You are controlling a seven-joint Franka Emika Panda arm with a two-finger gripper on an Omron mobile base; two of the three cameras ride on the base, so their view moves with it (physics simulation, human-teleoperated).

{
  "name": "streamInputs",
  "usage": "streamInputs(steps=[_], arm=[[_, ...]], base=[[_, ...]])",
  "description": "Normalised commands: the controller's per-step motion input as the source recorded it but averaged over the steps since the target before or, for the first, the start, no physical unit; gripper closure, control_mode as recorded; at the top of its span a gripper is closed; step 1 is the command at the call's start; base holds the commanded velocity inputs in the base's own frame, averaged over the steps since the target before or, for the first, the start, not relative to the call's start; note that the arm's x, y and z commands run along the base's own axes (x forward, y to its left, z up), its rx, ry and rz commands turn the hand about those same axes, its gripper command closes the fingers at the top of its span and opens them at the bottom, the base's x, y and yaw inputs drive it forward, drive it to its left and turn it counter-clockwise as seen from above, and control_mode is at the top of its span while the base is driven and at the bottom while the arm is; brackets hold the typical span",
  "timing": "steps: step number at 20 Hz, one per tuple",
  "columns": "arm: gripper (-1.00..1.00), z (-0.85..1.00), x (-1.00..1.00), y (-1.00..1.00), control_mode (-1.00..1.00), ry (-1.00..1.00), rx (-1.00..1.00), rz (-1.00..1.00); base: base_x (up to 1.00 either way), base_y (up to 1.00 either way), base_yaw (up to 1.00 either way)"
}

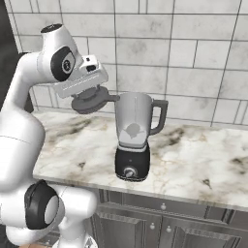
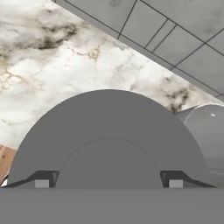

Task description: Open the blender lid, put the kiwi in the blender, close the lid, and start the blender.

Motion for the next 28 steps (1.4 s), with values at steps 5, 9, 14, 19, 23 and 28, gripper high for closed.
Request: streamInputs(steps=[5, 9, 14, 19, 23, 28], arm=[[1.0, 0.24, 0.13, -0.67, -1.0, -0.01, 0.02, 0.04], [1.0, 0.14, 0.13, -0.68, -1.0, -0.08, 0.06, 0.09], [1.0, 0.12, 0.27, -0.55, -1.0, -0.09, 0.08, 0.15], [1.0, -0.01, 0.39, -0.39, -1.0, 0.0, 0.06, 0.2], [1.0, -0.03, 0.41, -0.26, -1.0, 0.0, 0.08, 0.2], [1.0, 0.0, 0.32, -0.3, -1.0, 0.0, 0.04, 0.2]], base=[[0.0, 0.0, 0.0], [0.0, 0.0, 0.0], [0.0, 0.0, 0.0], [0.0, 0.0, 0.0], [0.0, 0.0, 0.0], [0.0, 0.0, 0.0]])
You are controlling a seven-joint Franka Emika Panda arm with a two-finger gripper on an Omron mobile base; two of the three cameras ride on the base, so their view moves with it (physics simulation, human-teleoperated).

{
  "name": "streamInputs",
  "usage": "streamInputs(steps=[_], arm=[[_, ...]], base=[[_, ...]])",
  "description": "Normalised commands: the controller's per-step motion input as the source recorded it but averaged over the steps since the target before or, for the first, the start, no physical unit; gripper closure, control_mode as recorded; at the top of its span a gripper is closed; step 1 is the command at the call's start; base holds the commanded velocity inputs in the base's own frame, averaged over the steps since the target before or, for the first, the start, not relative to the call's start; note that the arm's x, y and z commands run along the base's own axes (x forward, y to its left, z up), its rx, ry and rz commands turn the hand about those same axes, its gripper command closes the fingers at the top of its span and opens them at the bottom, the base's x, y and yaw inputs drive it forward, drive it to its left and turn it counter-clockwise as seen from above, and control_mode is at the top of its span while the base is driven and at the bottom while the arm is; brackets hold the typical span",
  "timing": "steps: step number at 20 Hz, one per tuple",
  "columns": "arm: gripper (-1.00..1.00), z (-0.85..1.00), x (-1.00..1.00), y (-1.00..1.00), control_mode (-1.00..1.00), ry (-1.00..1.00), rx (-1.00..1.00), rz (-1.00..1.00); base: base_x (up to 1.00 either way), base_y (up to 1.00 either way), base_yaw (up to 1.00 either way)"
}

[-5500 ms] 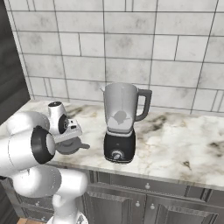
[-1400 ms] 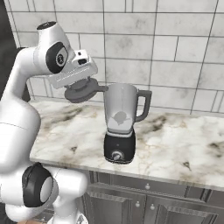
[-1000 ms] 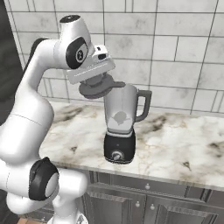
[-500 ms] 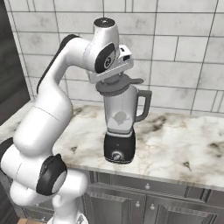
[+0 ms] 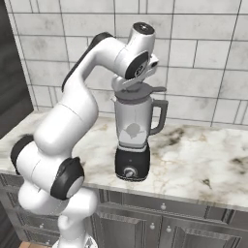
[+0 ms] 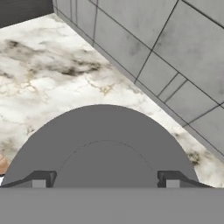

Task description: Open the blender lid, put the kiwi in the blender, close the lid, and start the blender.

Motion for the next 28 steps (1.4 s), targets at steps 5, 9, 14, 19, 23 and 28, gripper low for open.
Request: streamInputs(steps=[5, 9, 14, 19, 23, 28], arm=[[1.0, 0.0, 0.06, -0.31, -1.0, 0.0, 0.06, 0.15], [1.0, -0.06, 0.11, 0.04, -1.0, 0.0, 0.0, 0.01], [1.0, -0.02, -0.23, 0.43, -1.0, 0.0, 0.0, -0.04], [1.0, 0.0, -0.21, 0.08, -1.0, 0.0, 0.0, -0.05], [1.0, -0.04, -0.33, -0.1, -1.0, -0.07, 0.0, -0.02], [1.0, -0.2, -0.21, -0.09, -1.0, -0.05, 0.0, -0.01]], base=[[0.0, 0.0, 0.0], [0.0, 0.0, 0.0], [0.0, 0.0, 0.0], [0.0, 0.0, 0.0], [0.0, 0.0, 0.0], [0.0, 0.0, 0.0]])
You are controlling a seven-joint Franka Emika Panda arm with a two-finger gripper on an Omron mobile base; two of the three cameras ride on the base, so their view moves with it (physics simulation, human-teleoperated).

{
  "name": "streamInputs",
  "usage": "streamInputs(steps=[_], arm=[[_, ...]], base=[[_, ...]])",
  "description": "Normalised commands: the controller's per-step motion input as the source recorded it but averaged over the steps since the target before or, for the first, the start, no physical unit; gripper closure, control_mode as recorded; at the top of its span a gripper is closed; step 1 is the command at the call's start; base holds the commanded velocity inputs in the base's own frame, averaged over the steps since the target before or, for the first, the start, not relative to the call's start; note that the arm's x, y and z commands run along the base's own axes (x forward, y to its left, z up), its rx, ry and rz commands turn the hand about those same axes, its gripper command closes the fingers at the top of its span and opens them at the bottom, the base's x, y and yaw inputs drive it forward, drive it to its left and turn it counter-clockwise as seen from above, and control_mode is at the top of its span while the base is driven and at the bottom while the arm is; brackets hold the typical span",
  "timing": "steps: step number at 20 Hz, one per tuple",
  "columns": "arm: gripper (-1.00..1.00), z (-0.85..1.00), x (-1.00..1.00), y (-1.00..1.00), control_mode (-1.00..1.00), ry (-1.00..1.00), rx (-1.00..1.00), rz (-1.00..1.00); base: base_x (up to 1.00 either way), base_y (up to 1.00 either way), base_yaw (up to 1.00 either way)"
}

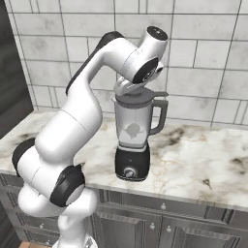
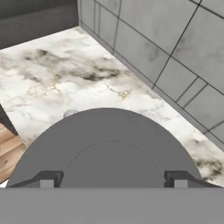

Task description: Open the blender lid, put the kiwi in the blender, close the lid, and start the blender.

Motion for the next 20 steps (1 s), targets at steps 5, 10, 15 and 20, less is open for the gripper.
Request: streamInputs(steps=[5, 10, 15, 20], arm=[[1.0, -0.09, 0.24, 0.08, -1.0, 0.0, 0.0, 0.0], [1.0, 0.0, 0.11, 0.07, -1.0, -0.01, 0.0, 0.0], [1.0, -0.21, -0.07, -0.19, -1.0, -0.15, 0.06, 0.03], [1.0, -0.4, -0.13, -0.24, -1.0, -0.12, 0.12, 0.0]], base=[[0.0, 0.0, 0.0], [0.0, 0.0, 0.0], [0.0, 0.0, 0.0], [0.0, 0.0, 0.0]])
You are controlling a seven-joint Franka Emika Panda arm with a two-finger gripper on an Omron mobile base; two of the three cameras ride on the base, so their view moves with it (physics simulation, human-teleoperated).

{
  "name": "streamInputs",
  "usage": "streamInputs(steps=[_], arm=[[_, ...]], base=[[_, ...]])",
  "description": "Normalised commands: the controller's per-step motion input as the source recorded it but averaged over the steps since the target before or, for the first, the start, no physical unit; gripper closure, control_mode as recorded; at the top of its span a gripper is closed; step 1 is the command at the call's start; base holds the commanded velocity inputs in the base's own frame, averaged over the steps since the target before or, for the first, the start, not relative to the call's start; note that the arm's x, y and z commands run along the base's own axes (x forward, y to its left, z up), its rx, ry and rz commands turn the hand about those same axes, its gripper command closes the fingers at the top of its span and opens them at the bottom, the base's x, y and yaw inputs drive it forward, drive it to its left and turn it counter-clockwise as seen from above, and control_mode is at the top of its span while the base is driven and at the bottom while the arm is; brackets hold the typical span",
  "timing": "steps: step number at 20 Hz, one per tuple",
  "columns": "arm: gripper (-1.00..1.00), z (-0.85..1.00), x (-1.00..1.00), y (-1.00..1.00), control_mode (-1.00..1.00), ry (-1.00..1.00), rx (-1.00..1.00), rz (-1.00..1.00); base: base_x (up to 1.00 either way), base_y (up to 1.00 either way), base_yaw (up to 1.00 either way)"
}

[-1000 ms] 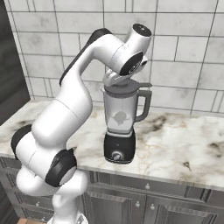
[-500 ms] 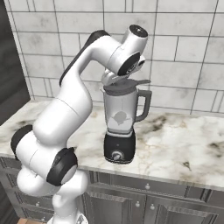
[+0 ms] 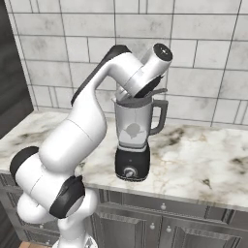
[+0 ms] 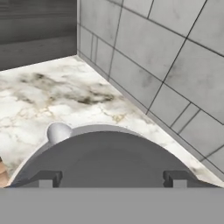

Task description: Open the blender lid, put the kiwi in the blender, close the lid, and start the blender.

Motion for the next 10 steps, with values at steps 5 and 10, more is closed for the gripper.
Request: streamInputs(steps=[5, 10], arm=[[1.0, 0.02, 0.0, 0.03, -1.0, 0.0, 0.04, 0.0], [1.0, 0.24, 0.0, -0.01, -1.0, 0.0, 0.0, 0.0]], base=[[0.0, 0.0, 0.0], [0.0, 0.0, 0.0]])
